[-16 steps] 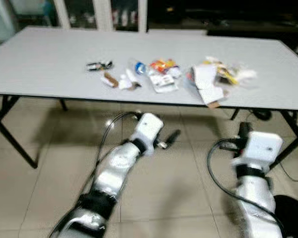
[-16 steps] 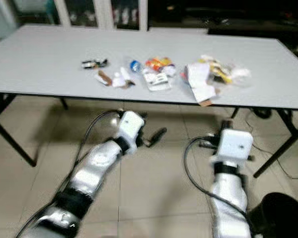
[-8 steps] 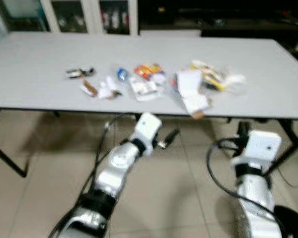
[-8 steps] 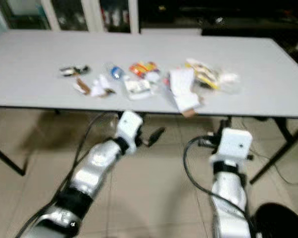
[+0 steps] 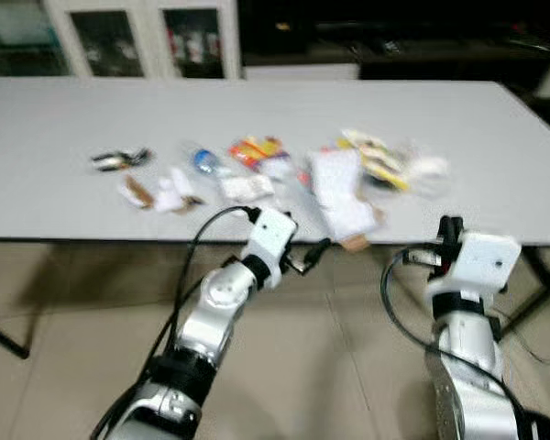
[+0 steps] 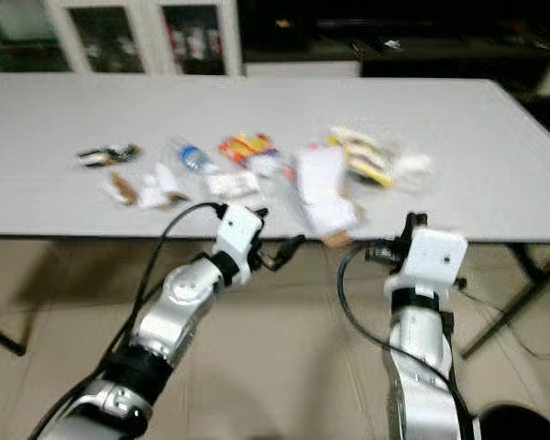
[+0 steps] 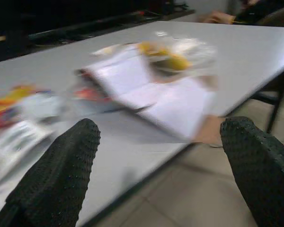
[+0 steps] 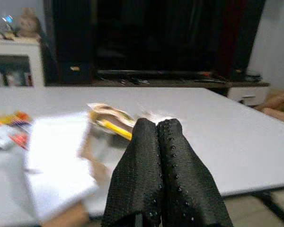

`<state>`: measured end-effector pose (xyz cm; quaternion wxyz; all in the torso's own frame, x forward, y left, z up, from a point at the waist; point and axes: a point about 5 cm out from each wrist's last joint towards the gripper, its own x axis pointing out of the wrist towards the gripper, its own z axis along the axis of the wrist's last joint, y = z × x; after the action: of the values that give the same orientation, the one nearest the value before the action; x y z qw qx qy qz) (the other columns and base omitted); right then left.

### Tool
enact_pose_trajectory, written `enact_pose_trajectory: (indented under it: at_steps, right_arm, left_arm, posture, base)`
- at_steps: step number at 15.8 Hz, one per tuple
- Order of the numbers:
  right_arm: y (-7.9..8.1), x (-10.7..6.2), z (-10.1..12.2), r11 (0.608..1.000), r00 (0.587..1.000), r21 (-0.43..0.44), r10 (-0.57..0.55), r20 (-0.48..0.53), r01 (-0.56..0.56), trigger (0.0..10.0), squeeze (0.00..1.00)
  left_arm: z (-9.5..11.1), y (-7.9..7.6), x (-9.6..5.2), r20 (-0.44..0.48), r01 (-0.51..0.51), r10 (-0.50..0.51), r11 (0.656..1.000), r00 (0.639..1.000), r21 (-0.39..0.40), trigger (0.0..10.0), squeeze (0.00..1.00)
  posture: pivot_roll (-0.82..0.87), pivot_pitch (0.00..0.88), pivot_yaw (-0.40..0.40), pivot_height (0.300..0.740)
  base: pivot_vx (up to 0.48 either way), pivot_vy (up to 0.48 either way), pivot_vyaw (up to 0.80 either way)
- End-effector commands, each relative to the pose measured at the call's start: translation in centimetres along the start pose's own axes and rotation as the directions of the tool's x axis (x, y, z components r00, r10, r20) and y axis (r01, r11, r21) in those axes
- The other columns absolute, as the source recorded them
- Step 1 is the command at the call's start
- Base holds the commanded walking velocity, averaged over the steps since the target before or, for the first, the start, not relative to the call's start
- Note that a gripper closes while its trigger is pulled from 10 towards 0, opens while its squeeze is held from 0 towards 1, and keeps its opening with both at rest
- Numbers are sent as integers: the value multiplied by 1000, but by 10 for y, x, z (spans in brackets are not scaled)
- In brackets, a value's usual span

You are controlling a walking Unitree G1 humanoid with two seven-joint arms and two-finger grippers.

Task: Picking trash to rubbish bin

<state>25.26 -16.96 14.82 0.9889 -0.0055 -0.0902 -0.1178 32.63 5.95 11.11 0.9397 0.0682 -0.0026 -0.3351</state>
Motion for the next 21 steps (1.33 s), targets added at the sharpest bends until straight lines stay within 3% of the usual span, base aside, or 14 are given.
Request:
enact_pose_trajectory:
  at_steps: [1,2,3,5,12,14,17,18,20,21]
  right_arm:
    - [-1,2,-2,999,1000,45,-14,-28,15,10000,0]
    - [-2,3,-3,998,999,53,-20,-37,22,10000,31]
    - [-5,4,-6,997,998,73,-30,-63,35,10000,490]
    - [-7,6,-10,983,992,167,-53,-112,71,10000,1000]
    - [-8,8,-19,957,973,263,-68,-219,127,10000,1000]
    - [-9,6,-29,958,956,248,-70,-284,144,10000,1000]
    - [-12,4,-31,962,955,232,-74,-287,144,10000,1000]
    - [-14,3,-29,960,959,239,-79,-272,147,10000,890]
    - [-16,4,-24,962,966,230,-89,-243,146,10000,310]
    - [-15,4,-24,964,966,224,-89,-243,145,10000,129]
  left_arm:
    - [1,7,0,3,-25,25,1000,1000,-12,10000,0]
    - [2,8,0,4,-30,30,999,1000,-15,10000,0]
    - [3,9,1,7,-35,35,999,999,-18,10000,0]
    - [3,9,2,1,-44,44,998,999,-37,10000,0]
    - [2,12,5,-18,-71,70,994,997,-82,10000,0]
    - [2,8,7,-30,6,-8,998,1000,-54,10000,0]
    - [8,5,8,-4,108,-108,993,994,-53,10000,0]
    - [12,7,9,10,108,-108,992,994,-68,10000,0]
    - [14,10,10,21,99,-97,991,995,-93,10000,0]
    - [14,11,11,17,98,-96,989,995,-108,10000,0]
  posture:
    - [125,52,-11,740]
    - [125,52,-11,740]
    - [127,53,-12,740]
    - [132,57,-10,740]
    - [133,54,-3,740]
    - [135,59,-1,740]
    - [133,65,2,740]
    - [132,66,3,740]
    - [131,69,3,740]
    - [131,69,2,740]
  base:
    - [0,0,0]
    - [0,0,0]
    - [0,0,0]
    - [0,0,0]
    - [0,0,0]
    - [0,0,0]
    - [0,0,0]
    - [0,0,0]
    - [0,0,0]
    - [0,0,0]
